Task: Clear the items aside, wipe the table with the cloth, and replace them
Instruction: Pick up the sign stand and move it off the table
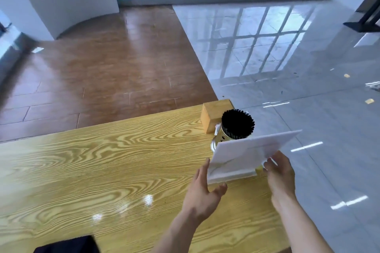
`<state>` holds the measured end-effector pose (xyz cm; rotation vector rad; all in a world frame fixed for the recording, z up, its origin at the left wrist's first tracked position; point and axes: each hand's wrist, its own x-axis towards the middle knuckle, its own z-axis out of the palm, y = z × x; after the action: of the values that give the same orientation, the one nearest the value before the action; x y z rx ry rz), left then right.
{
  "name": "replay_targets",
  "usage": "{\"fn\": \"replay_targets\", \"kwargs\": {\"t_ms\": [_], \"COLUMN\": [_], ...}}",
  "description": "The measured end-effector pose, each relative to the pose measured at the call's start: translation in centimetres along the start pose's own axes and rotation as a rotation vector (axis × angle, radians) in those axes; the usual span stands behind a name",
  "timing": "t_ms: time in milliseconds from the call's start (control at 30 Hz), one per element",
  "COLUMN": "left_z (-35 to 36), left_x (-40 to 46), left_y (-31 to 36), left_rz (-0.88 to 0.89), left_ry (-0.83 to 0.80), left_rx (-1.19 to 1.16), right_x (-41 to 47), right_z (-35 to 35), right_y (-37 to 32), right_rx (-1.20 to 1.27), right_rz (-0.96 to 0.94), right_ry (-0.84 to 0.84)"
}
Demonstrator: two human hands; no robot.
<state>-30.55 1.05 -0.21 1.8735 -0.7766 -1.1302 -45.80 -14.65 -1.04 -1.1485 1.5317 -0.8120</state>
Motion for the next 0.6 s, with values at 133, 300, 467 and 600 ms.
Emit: {"fn": "replay_targets", "kwargs": {"t_ms": [133,300,467,600], "left_z": [-1.0,-6.4,-15.9,-25.6], "left_x": [-0.8,-3.8,-7.8,-11.5], "left_y": [0.2,-1.8,-6.3,-10.7], "left_rz": [-0.046,-0.102,-0.078,-0.065], "left_ry": [-0.007,0.118,0.322,0.497], "left_rx": [-0.081,-0.218,-0.375,-0.448], "right_x": [-1.9,-7.3,-13.2,-20.7], "right_z": [1.2,6.6,15.9,25.4], "right_y": [-0.6,-1.5,-2.1,-3.0], "right_rx": [-0.028,-0.113,-0.217,-0.263], "right_rz": [-0.037,-0.16,-0.295,-0.375], "right_ry": [0.049,0.059,-0.088,-0.233]}}
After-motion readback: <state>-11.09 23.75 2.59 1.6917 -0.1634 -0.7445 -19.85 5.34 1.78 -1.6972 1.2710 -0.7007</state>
